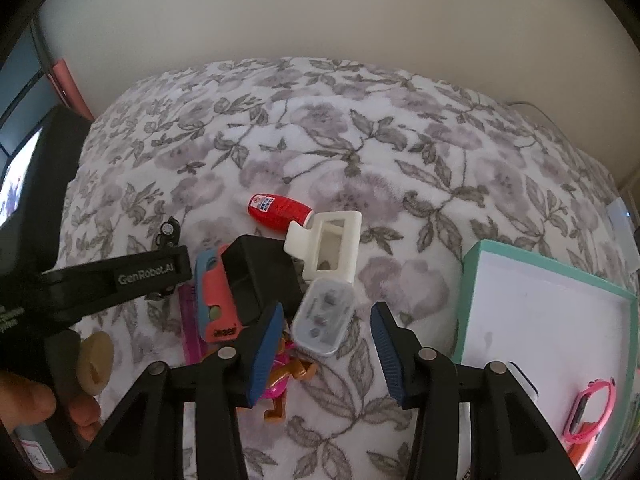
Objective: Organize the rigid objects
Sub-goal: 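Close the left tool on the black toy car while the right tool grasps the white charger, then carry the black car and white charger over the teal tray, then open both tools to drop the car and charger into the tray, then move both tools back to the pile, right tool toward the black plug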
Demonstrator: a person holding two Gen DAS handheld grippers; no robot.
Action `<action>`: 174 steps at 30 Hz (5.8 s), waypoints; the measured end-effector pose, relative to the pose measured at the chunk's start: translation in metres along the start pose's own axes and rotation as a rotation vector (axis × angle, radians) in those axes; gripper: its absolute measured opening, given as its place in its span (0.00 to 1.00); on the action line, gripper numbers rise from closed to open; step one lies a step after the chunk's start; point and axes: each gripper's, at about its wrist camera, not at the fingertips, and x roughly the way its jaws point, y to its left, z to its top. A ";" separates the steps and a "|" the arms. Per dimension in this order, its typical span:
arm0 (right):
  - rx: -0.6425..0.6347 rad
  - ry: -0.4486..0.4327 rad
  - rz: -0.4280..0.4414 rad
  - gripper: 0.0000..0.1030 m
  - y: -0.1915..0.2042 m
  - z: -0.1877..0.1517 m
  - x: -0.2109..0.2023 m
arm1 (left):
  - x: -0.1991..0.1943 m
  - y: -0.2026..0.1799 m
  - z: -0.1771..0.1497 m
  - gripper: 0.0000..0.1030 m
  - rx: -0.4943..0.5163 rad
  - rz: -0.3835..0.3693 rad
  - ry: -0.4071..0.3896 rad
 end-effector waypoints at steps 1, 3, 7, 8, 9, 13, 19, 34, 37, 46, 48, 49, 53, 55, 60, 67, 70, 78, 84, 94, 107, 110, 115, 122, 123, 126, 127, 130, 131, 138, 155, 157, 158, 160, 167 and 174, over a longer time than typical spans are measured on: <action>-0.007 0.005 -0.010 0.47 0.001 -0.001 0.001 | 0.000 -0.001 -0.002 0.76 0.002 -0.002 0.001; -0.012 0.023 -0.016 0.43 0.002 -0.002 0.007 | 0.000 0.000 -0.004 0.73 0.008 -0.004 0.005; 0.016 0.047 0.002 0.38 -0.002 -0.003 0.015 | 0.004 -0.006 -0.008 0.62 0.022 -0.005 0.019; 0.022 0.050 0.007 0.34 -0.003 -0.003 0.015 | 0.005 -0.008 -0.010 0.59 0.027 -0.005 0.023; 0.027 0.052 0.005 0.34 -0.003 -0.001 0.015 | 0.007 -0.009 -0.011 0.57 0.029 -0.008 0.025; 0.026 0.062 -0.011 0.34 0.001 0.002 0.017 | 0.007 -0.010 -0.014 0.54 0.030 -0.030 0.022; 0.023 0.087 -0.059 0.30 0.003 0.003 0.028 | 0.007 -0.006 -0.016 0.53 0.039 -0.055 0.026; 0.067 0.109 -0.028 0.28 -0.004 0.000 0.040 | 0.007 -0.005 -0.012 0.43 0.062 -0.047 0.013; 0.089 0.106 -0.011 0.28 -0.008 -0.002 0.040 | 0.007 -0.001 -0.011 0.42 0.057 -0.057 0.012; 0.110 0.110 0.008 0.28 -0.012 -0.009 0.034 | 0.003 0.003 -0.011 0.35 0.056 -0.022 0.002; 0.129 0.114 0.018 0.28 -0.016 -0.011 0.032 | 0.001 0.005 -0.012 0.35 0.048 -0.010 0.002; 0.136 0.115 0.023 0.28 -0.018 -0.012 0.030 | 0.001 0.007 -0.012 0.35 0.045 -0.005 0.002; 0.153 0.113 0.034 0.28 -0.025 -0.015 0.024 | -0.004 0.011 -0.016 0.35 0.036 0.034 -0.007; 0.160 0.114 0.034 0.28 -0.027 -0.016 0.021 | -0.008 0.014 -0.017 0.35 0.031 0.045 -0.012; 0.178 0.116 0.038 0.28 -0.037 -0.018 0.011 | -0.023 0.013 -0.020 0.35 0.023 0.064 -0.036; 0.191 0.097 0.029 0.28 -0.053 -0.013 -0.008 | -0.053 -0.003 -0.022 0.35 0.035 0.060 -0.096; 0.201 0.072 0.043 0.28 -0.063 -0.012 -0.022 | -0.068 -0.021 -0.025 0.35 0.056 0.045 -0.124; 0.256 0.020 0.023 0.28 -0.102 -0.009 -0.047 | -0.102 -0.077 -0.043 0.35 0.154 -0.009 -0.179; 0.312 0.008 -0.018 0.28 -0.146 -0.016 -0.058 | -0.113 -0.125 -0.059 0.35 0.249 -0.033 -0.195; 0.400 0.050 -0.105 0.28 -0.211 -0.040 -0.056 | -0.115 -0.189 -0.083 0.35 0.367 -0.028 -0.207; 0.433 0.095 -0.221 0.28 -0.252 -0.060 -0.048 | -0.101 -0.256 -0.112 0.35 0.496 -0.034 -0.205; 0.425 0.108 -0.243 0.28 -0.253 -0.062 -0.044 | -0.091 -0.262 -0.116 0.35 0.519 -0.028 -0.190; 0.399 0.136 -0.274 0.28 -0.249 -0.064 -0.034 | -0.082 -0.264 -0.117 0.35 0.524 -0.014 -0.177; 0.361 0.148 -0.303 0.28 -0.244 -0.062 -0.031 | -0.074 -0.265 -0.115 0.35 0.515 -0.018 -0.153; 0.362 0.149 -0.301 0.28 -0.244 -0.063 -0.031 | -0.073 -0.265 -0.115 0.35 0.514 -0.021 -0.150; 0.365 0.158 -0.304 0.28 -0.244 -0.063 -0.030 | -0.073 -0.265 -0.116 0.35 0.514 -0.035 -0.136; 0.365 0.163 -0.309 0.28 -0.244 -0.063 -0.030 | -0.073 -0.265 -0.116 0.35 0.512 -0.038 -0.134; 0.366 0.174 -0.320 0.28 -0.243 -0.062 -0.029 | -0.074 -0.265 -0.117 0.35 0.516 -0.042 -0.130; 0.364 0.178 -0.324 0.28 -0.243 -0.062 -0.029 | -0.074 -0.264 -0.117 0.36 0.513 -0.046 -0.127; 0.367 0.175 -0.398 0.45 -0.243 -0.056 -0.037 | -0.076 -0.263 -0.115 0.52 0.483 -0.062 -0.113; 0.325 0.070 -0.474 0.81 -0.233 -0.031 -0.074 | -0.110 -0.236 -0.091 0.87 0.449 0.019 -0.218; 0.334 0.057 -0.468 0.86 -0.230 -0.028 -0.075 | -0.109 -0.227 -0.085 0.87 0.428 0.040 -0.221; 0.337 0.052 -0.458 0.87 -0.227 -0.027 -0.074 | -0.108 -0.220 -0.081 0.88 0.412 0.047 -0.217; 0.336 0.051 -0.439 0.88 -0.220 -0.024 -0.071 | -0.104 -0.208 -0.074 0.88 0.386 0.052 -0.206; 0.309 0.043 -0.393 0.94 -0.187 -0.010 -0.057 | -0.087 -0.144 -0.049 0.95 0.277 0.135 -0.180; 0.212 -0.003 -0.279 0.94 -0.128 0.011 -0.049 | -0.089 -0.072 -0.028 0.96 0.150 0.194 -0.193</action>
